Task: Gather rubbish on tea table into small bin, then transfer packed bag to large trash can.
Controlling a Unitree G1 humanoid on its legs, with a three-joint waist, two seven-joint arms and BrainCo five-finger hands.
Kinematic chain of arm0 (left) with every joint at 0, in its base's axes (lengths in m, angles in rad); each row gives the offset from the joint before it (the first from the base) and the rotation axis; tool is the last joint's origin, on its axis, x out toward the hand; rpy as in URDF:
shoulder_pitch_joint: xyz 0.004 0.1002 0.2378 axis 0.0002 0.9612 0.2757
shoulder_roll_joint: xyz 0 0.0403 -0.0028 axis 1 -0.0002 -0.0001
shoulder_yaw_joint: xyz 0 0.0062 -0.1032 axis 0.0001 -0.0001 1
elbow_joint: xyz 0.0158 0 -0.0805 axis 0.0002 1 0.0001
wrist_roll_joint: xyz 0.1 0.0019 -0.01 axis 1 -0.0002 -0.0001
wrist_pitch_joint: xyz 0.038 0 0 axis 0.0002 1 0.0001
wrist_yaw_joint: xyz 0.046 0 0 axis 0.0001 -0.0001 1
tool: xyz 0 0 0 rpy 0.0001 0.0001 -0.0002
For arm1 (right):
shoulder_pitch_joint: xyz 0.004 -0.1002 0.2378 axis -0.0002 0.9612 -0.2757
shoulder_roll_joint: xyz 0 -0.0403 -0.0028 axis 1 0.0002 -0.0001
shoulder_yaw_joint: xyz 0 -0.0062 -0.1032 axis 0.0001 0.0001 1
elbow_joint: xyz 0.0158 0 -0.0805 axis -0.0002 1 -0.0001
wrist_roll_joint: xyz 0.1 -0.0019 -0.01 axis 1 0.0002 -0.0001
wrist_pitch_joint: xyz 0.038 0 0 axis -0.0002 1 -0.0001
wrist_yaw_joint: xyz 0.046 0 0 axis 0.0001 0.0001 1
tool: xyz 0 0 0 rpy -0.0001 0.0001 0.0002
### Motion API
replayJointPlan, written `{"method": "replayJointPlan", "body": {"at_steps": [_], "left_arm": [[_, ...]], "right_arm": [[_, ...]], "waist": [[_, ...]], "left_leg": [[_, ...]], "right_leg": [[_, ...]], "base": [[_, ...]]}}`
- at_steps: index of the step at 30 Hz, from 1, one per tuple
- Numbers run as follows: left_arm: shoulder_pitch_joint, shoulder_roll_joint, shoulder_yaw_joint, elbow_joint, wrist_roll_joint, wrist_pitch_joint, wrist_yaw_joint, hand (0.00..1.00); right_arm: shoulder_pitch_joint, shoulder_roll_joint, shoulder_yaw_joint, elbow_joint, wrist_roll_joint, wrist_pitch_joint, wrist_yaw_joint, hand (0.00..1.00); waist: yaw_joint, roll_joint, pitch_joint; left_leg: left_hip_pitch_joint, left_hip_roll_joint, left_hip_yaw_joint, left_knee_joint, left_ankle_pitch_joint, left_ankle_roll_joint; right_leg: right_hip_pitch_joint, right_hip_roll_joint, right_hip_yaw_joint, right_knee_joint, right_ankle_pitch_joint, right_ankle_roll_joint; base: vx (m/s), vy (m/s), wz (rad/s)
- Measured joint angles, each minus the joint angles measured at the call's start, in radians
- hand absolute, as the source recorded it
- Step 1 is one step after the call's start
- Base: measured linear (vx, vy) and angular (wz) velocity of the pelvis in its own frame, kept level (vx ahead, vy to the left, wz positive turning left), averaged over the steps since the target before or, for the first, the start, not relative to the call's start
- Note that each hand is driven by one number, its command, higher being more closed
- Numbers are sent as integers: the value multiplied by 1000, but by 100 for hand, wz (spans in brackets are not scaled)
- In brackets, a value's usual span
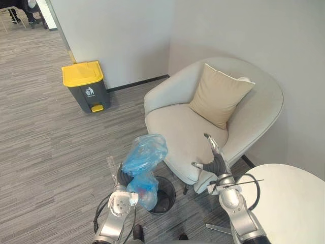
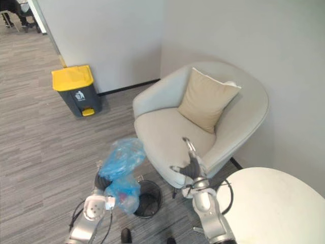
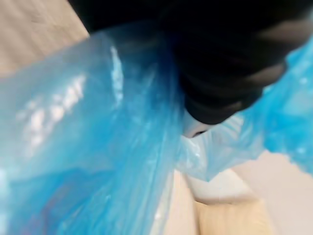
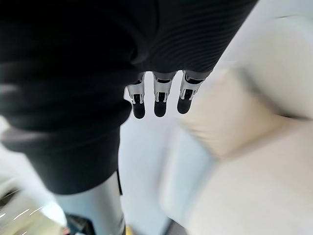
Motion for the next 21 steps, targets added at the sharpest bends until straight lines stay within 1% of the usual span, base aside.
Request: {"method": "replayJointPlan", "body": {"at_steps": [1, 2, 4, 6, 7, 9, 11, 12, 14, 16, 18, 20, 21], "left_arm": [[3, -12, 24, 50, -22, 0, -4, 100], [8, -16, 35, 72, -28, 0, -6, 100], [19, -29, 70, 159, -72, 2, -30, 100], [20, -40, 100, 220, -98, 5, -43, 100], [20, -43, 107, 236, -99, 5, -44, 100], [23, -48, 135, 314, -118, 8, -51, 100], [26, -51, 162, 370, -132, 9, -55, 100], [26, -52, 174, 392, -137, 9, -59, 100], [27, -54, 193, 432, -138, 9, -70, 100], [28, -69, 227, 487, -155, 11, -73, 100], [29, -85, 251, 510, -157, 13, -73, 100], [30, -97, 266, 519, -157, 13, -75, 100], [27, -106, 280, 519, -157, 13, -74, 100]], "right_arm": [[1, 20, -33, 82, 54, 15, 13, 0], [1, 29, -49, 124, 69, 23, 18, 0], [3, 41, -88, 276, 136, 50, 34, 0], [4, 49, -120, 377, 172, 73, 39, 0], [4, 52, -129, 398, 175, 77, 40, 0], [2, 70, -177, 500, 208, 89, 39, 0], [-3, 77, -207, 566, 225, 95, 36, 0], [-7, 77, -212, 587, 247, 99, 35, 0], [-12, 78, -225, 615, 256, 103, 31, 0], [-18, 79, -249, 633, 285, 106, 27, 0], [-27, 78, -264, 656, 286, 108, 26, 0], [-31, 79, -267, 659, 286, 112, 26, 0], [-38, 82, -267, 659, 286, 112, 26, 0]], "waist": [[1, 4, 3], [2, 6, 4], [3, 12, 8], [5, 14, 9], [7, 14, 9], [7, 13, 11], [9, 12, 11], [10, 11, 13], [11, 11, 14], [14, 13, 20], [16, 16, 34], [22, 21, 39], [31, 23, 49]], "left_leg": [[2, -3, 0, 0, -3, 3], [3, -5, 0, 0, -6, 7], [14, -10, 1, 0, -12, 10], [22, -16, 2, 0, -15, 11], [23, -19, 2, 0, -16, 12], [43, -25, 4, 0, -22, 18], [54, -27, 9, 0, -29, 15], [60, -27, 15, 0, -30, 15], [65, -26, 25, 0, -33, 13], [81, -24, 48, 0, -39, 12], [105, -23, 70, 0, -47, 11], [118, -20, 99, 0, -55, 9], [130, -16, 125, 0, -58, 9]], "right_leg": [[2, -3, -1, 1, -3, 2], [3, -5, -1, 1, -4, 3], [14, -11, -1, 2, -10, 9], [19, -16, 0, 5, -13, 9], [21, -17, 0, 6, -13, 8], [44, -23, 0, 6, -15, 7], [49, -25, 2, 13, -24, 7], [49, -25, 7, 20, -29, 6], [49, -25, 14, 22, -30, 7], [52, -24, 33, 24, -30, 7], [67, -24, 54, 24, -30, 7], [64, -23, 76, 28, -30, 7], [58, -21, 98, 38, -30, 8]], "base": [[34, 17, 2], [43, 22, 1], [65, 18, 1], [78, 12, 1], [84, 20, 1], [87, 13, 0], [85, 2, -6], [57, 0, -11], [36, -1, -16], [52, 1, -27], [30, 14, -35], [3, 20, -45], [-18, 12, -61]]}}
